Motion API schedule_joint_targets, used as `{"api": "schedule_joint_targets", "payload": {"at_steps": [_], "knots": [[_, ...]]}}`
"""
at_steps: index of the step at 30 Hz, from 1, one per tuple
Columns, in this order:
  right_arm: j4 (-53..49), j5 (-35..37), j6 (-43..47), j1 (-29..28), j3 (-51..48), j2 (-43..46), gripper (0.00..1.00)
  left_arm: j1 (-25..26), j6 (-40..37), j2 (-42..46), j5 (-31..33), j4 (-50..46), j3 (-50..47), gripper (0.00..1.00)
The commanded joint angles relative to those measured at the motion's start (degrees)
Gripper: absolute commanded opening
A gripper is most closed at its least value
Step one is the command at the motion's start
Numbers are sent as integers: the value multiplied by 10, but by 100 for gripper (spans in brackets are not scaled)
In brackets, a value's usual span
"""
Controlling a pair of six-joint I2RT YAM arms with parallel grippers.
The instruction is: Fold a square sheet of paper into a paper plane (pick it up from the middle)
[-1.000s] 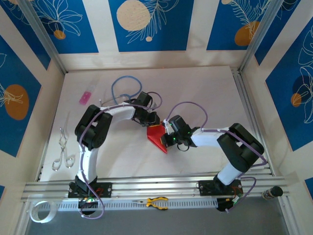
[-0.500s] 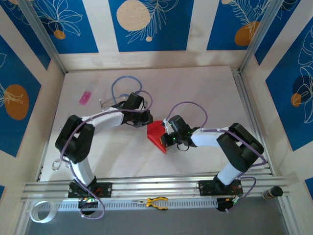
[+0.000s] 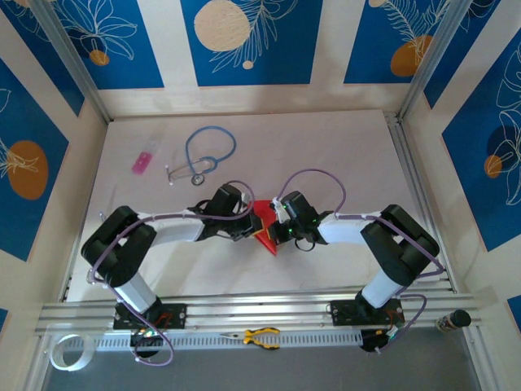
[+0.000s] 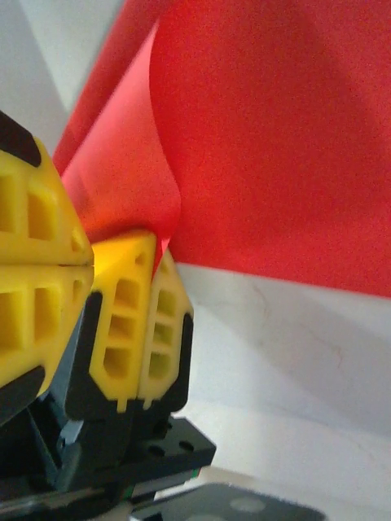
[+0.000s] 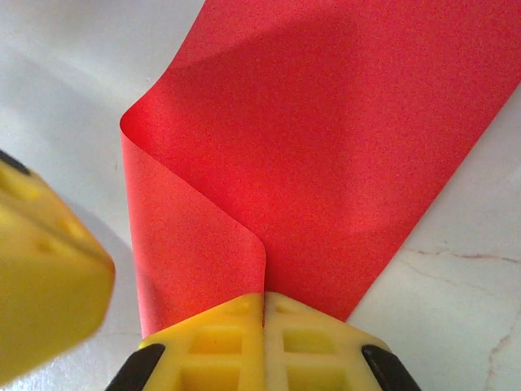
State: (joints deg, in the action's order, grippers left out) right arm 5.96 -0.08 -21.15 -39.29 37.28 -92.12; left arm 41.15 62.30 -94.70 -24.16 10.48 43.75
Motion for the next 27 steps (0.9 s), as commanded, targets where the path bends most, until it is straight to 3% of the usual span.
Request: {"api": "schedule_joint_targets", "payload": {"at_steps": [1,27], "knots": [[-11,7,-5,3,-2,4,1,3,39,-14,4,67,-19,0],[-2,7,-10,4,-15,3,2,4,24,-49,38,31,-38,0]]}}
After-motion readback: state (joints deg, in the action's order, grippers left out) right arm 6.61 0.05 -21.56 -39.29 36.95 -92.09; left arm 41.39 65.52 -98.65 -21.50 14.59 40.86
